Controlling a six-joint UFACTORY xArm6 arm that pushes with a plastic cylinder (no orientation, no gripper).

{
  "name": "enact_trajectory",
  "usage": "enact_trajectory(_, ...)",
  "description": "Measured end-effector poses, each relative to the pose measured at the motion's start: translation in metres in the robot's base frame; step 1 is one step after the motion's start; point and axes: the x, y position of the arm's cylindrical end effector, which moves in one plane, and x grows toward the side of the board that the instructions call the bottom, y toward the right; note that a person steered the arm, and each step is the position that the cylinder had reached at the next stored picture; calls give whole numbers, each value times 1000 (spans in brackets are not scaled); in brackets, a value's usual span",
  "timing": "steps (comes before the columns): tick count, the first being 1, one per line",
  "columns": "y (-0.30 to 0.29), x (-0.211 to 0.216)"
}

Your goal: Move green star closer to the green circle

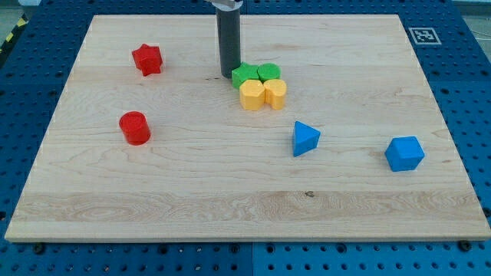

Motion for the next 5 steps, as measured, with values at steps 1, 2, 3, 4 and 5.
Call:
enact_trajectory(1,-20,0)
enact_trajectory(2,-63,4)
enact_trajectory(3,-69,34)
enact_trajectory(4,-69,90)
enact_trajectory(5,-69,148)
